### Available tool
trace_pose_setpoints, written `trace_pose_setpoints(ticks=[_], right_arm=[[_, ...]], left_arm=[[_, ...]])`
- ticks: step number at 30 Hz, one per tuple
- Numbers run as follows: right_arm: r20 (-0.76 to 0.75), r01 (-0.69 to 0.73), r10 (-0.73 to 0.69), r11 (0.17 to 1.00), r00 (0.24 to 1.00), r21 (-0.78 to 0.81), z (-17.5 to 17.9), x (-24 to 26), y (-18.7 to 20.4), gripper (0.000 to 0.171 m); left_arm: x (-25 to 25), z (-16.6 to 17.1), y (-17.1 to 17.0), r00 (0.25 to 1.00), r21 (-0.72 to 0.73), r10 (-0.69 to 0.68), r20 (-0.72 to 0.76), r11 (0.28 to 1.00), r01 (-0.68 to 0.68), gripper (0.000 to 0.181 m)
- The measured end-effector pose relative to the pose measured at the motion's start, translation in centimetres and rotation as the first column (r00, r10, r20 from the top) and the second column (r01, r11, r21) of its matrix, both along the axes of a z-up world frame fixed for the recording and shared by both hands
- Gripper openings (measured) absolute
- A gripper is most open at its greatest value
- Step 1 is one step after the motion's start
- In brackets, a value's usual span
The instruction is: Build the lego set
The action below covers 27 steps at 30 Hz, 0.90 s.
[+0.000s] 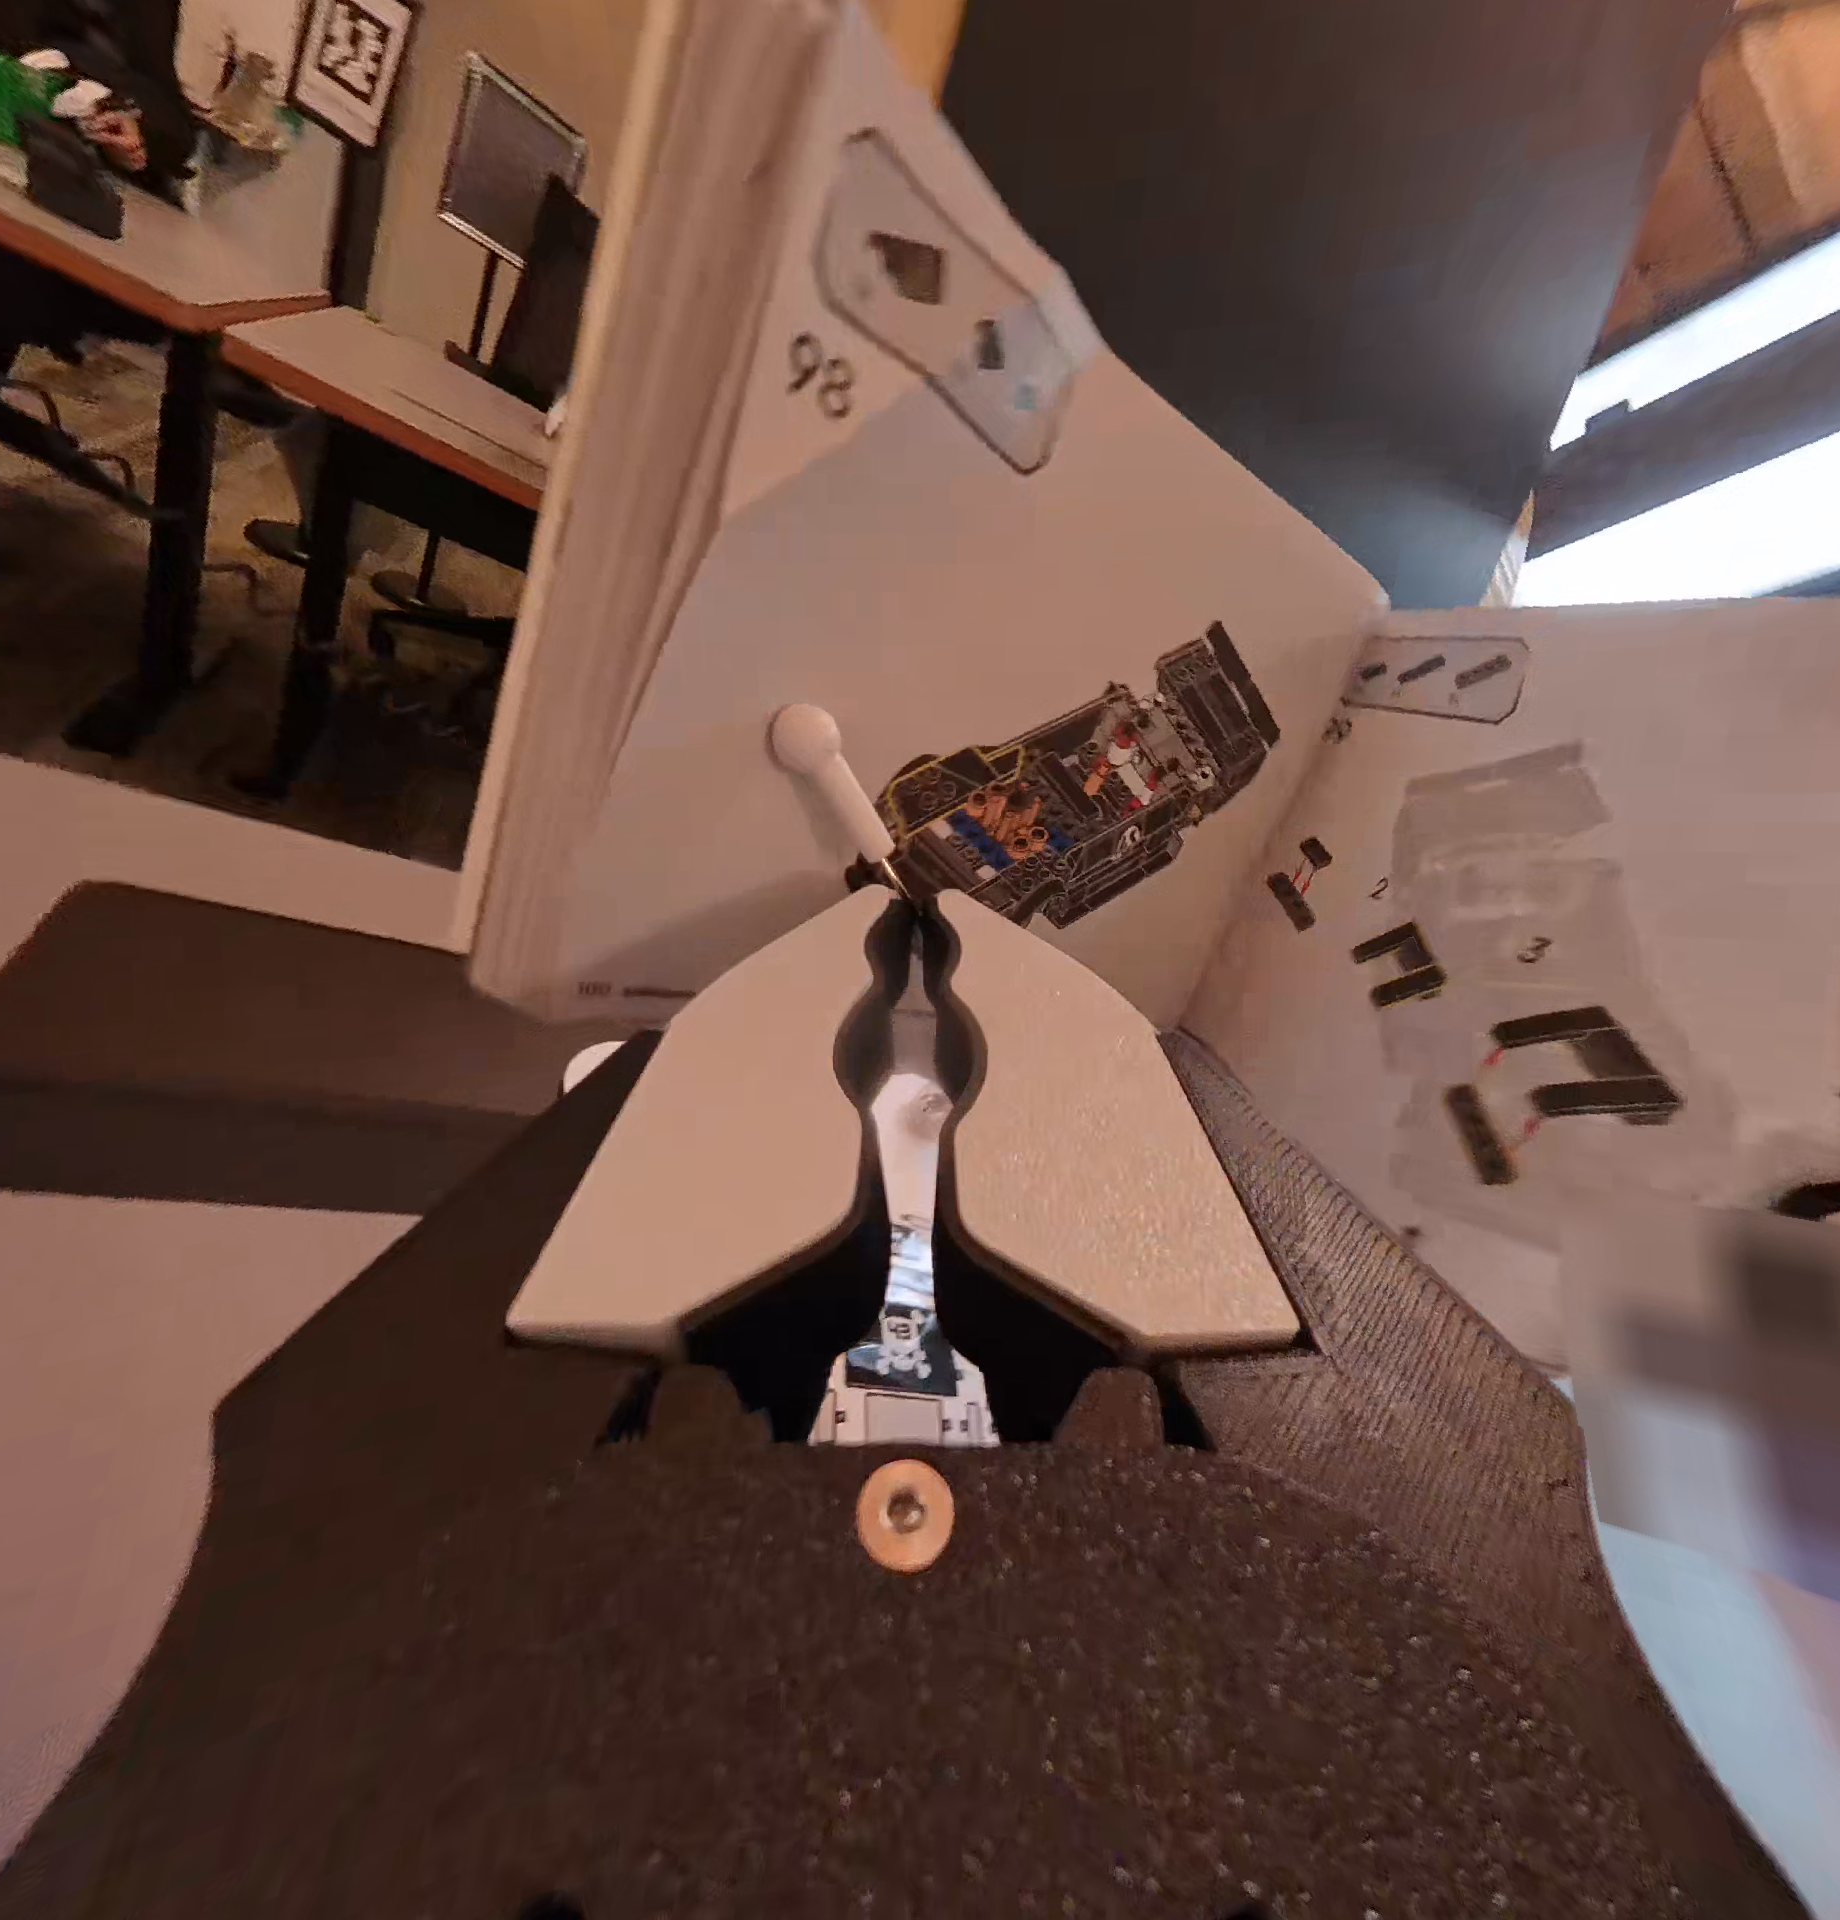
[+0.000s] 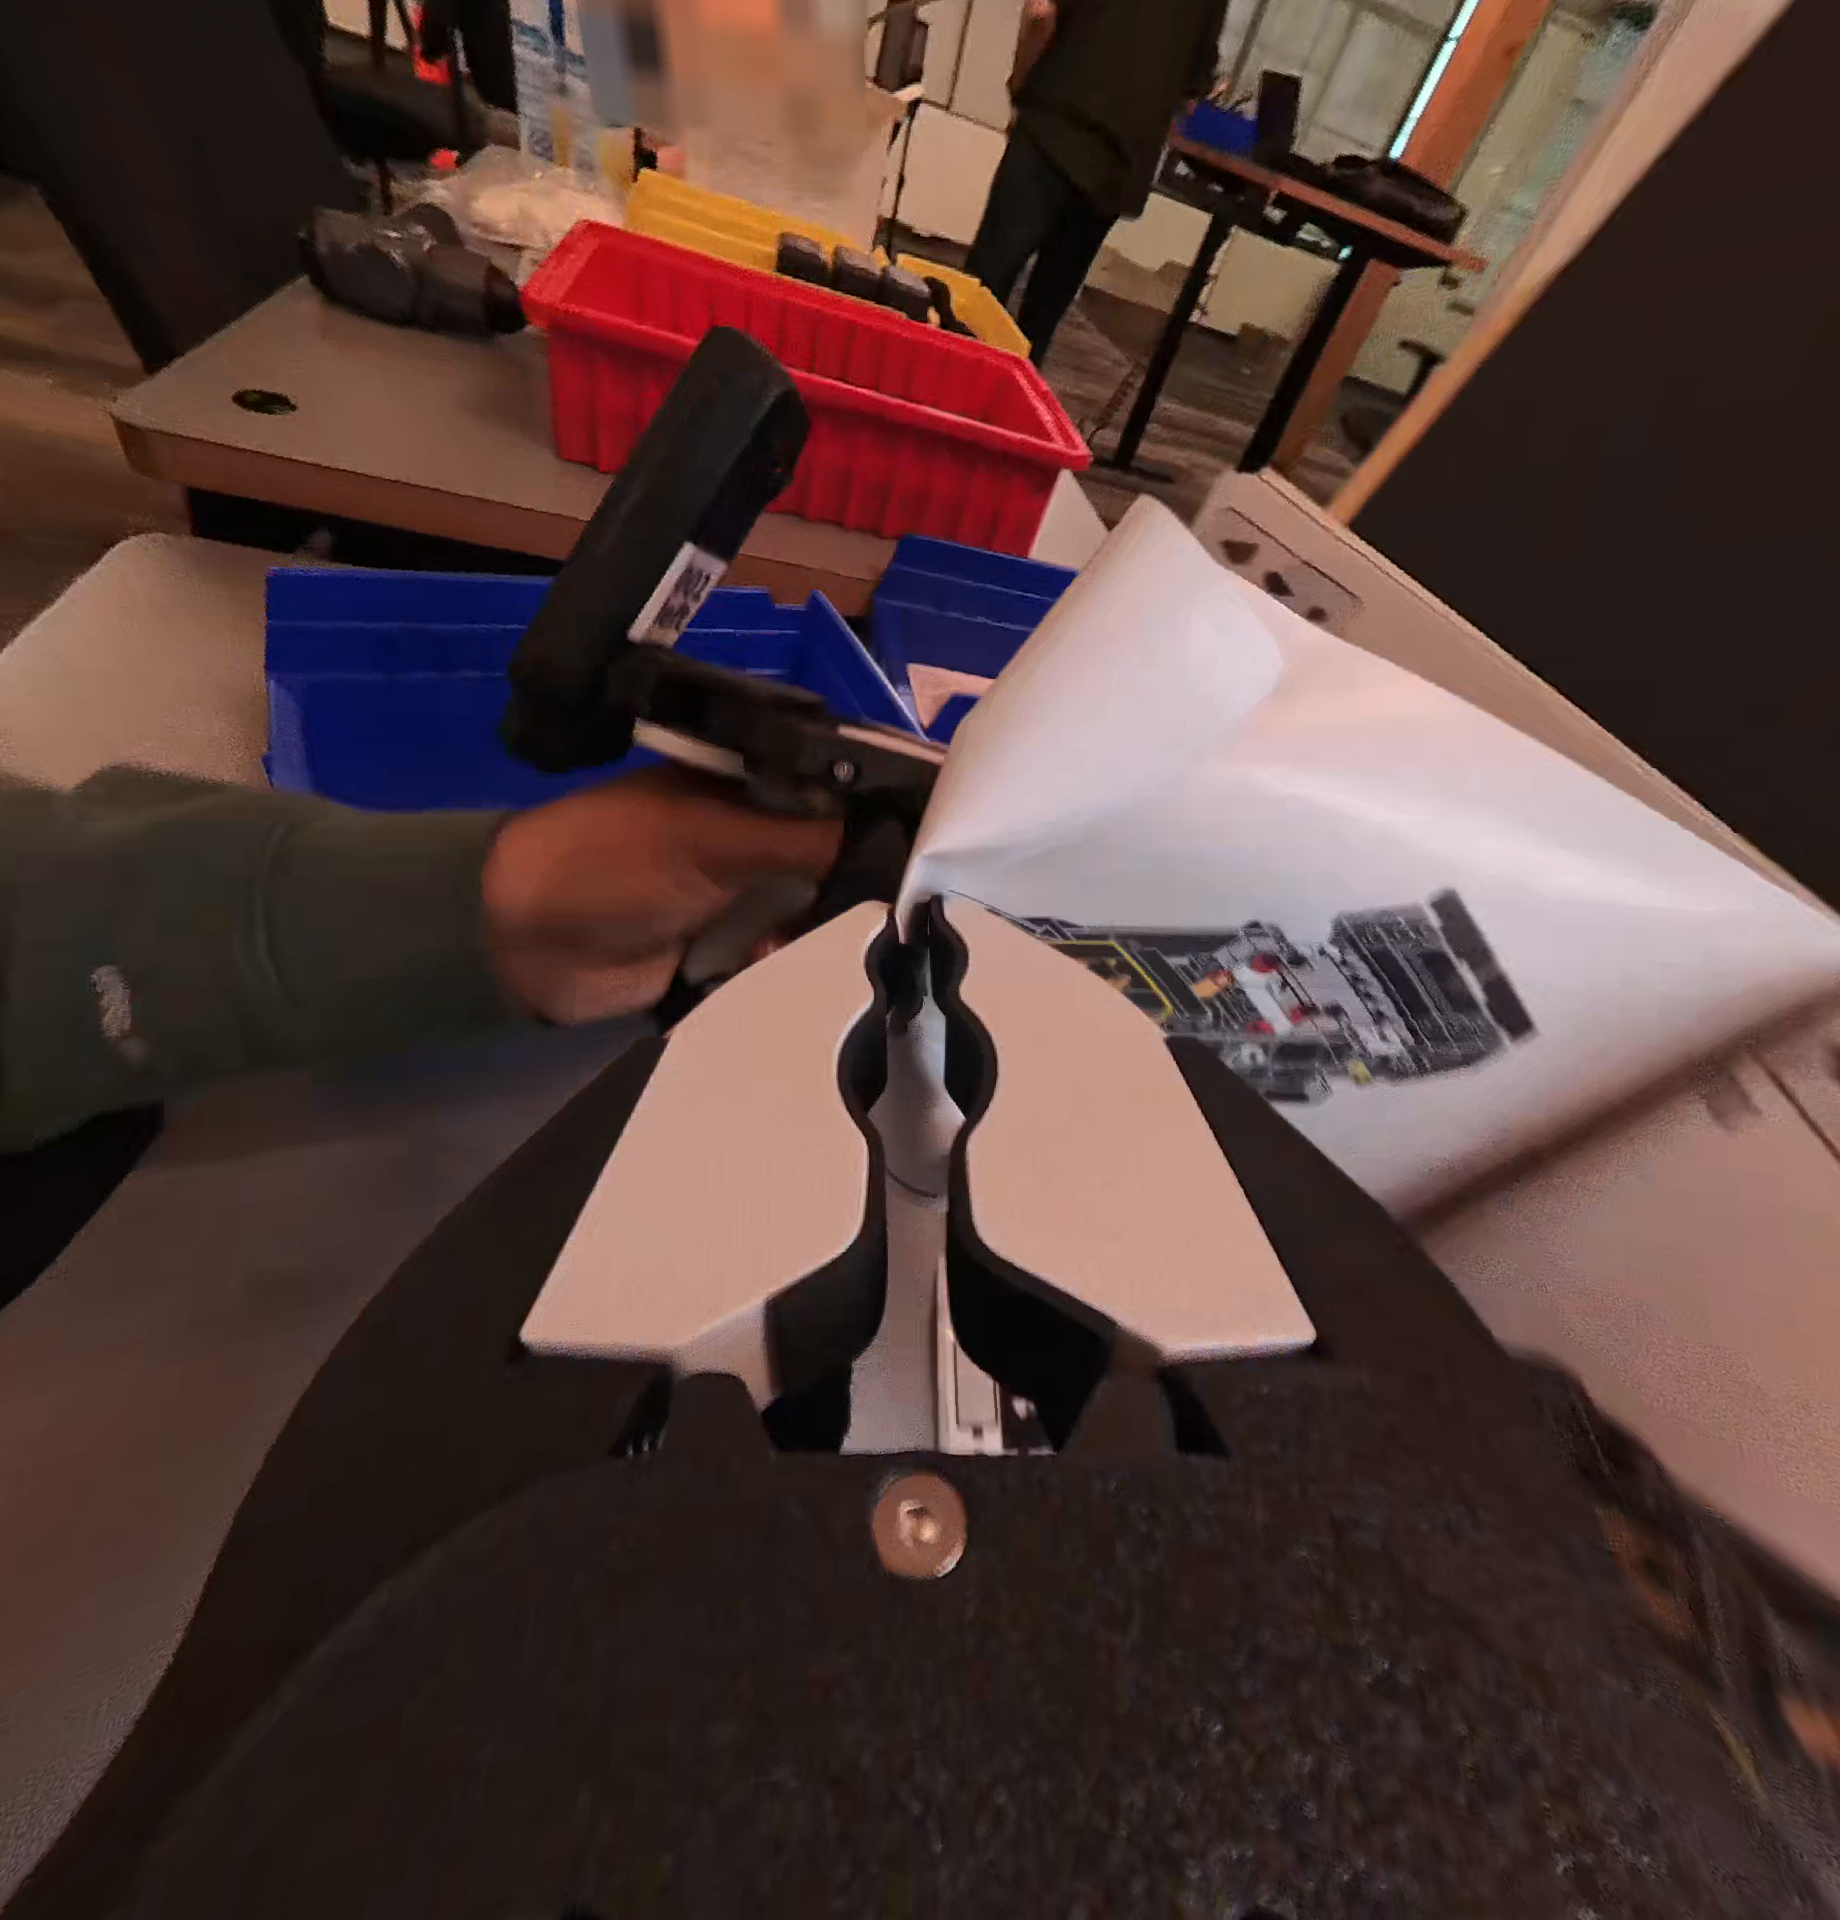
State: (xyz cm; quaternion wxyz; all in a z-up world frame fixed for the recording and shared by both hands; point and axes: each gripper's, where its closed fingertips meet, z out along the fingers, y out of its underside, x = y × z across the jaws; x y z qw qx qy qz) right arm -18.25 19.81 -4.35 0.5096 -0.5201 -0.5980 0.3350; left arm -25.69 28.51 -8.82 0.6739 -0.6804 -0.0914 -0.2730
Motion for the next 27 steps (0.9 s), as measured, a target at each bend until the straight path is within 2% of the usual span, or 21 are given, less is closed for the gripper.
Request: trace_pose_setpoints(ticks=[3,6,9,13,17,23,25,27], right_arm=[[0.051,-0.032,0.033,0.999,0.998,-0.017,-0.8,-5.0,0.6,0.009],[0.081,-0.083,0.084,0.996,0.993,-0.014,-1.5,-8.3,0.9,0.015],[0.116,-0.089,0.09,0.996,0.989,-0.008,-1.8,-9.3,1.2,0.032],[0.022,-0.099,0.098,0.995,0.995,0.014,-0.5,-6.4,0.6,0.035],[0.012,-0.03,0.029,0.994,1.0,0.101,-1.4,-1.7,1.6,0.029],[-0.039,0.205,-0.201,0.969,0.979,0.14,-2.0,3.6,8.1,0.016],[-0.054,0.26,-0.255,0.957,0.965,0.131,-2.1,4.0,9.9,0.011],[-0.011,0.306,-0.311,0.926,0.95,0.22,-2.6,3.4,10.9,0.008]], left_arm=[[-0.4,-0.6,-0.2,0.992,0.023,0.022,0.125,0.999,-0.025,0.003],[-0.7,-1.0,-0.2,0.984,0.044,0.023,0.177,0.999,-0.031,0.002],[-0.7,-1.1,-0.2,0.981,0.056,0.013,0.192,0.998,-0.025,0.003],[-0.6,-1.0,-0.2,0.979,0.068,0.01,0.203,0.997,-0.024,0.003],[-0.6,-1.0,-0.1,0.978,0.077,0.004,0.206,0.997,-0.021,0.002],[-0.5,-0.8,0.1,0.981,0.082,0.003,0.193,0.996,-0.019,0.002],[-0.5,-0.8,0.1,0.982,0.085,0.005,0.189,0.996,-0.021,0.002],[-0.5,-0.9,0.0,0.982,0.093,0.006,0.19,0.995,-0.024,0.003]])
